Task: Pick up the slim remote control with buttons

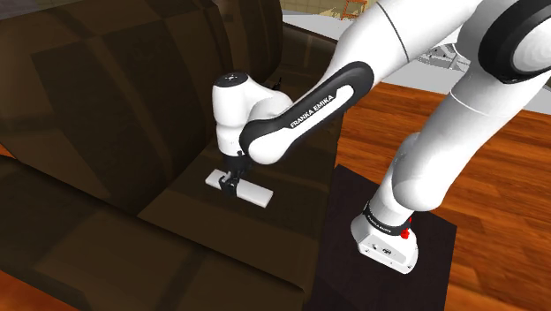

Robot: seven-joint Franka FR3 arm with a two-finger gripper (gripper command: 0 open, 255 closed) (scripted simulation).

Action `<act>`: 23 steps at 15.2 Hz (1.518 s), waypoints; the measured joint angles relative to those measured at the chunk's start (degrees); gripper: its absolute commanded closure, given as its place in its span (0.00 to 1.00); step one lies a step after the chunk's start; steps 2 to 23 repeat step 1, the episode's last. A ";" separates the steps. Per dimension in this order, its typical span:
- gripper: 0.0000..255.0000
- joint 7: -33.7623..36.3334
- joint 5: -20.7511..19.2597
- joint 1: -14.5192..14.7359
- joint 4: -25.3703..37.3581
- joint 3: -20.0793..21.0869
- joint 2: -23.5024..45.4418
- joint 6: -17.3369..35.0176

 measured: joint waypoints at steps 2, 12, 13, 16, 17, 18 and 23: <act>1.00 -0.12 0.19 0.04 0.16 -0.02 -0.37 -0.50; 1.00 -0.12 0.19 0.04 0.16 -0.02 -0.37 -0.50; 1.00 -0.12 0.19 0.04 0.16 -0.02 -0.37 -0.50; 1.00 -0.12 0.19 0.04 0.16 -0.02 -0.37 -0.50; 1.00 -0.12 0.19 0.04 0.16 -0.02 -0.37 -0.50; 1.00 -0.12 0.19 0.04 0.16 -0.02 -0.37 -0.50; 1.00 -0.12 0.19 0.04 0.16 -0.02 -0.37 -0.50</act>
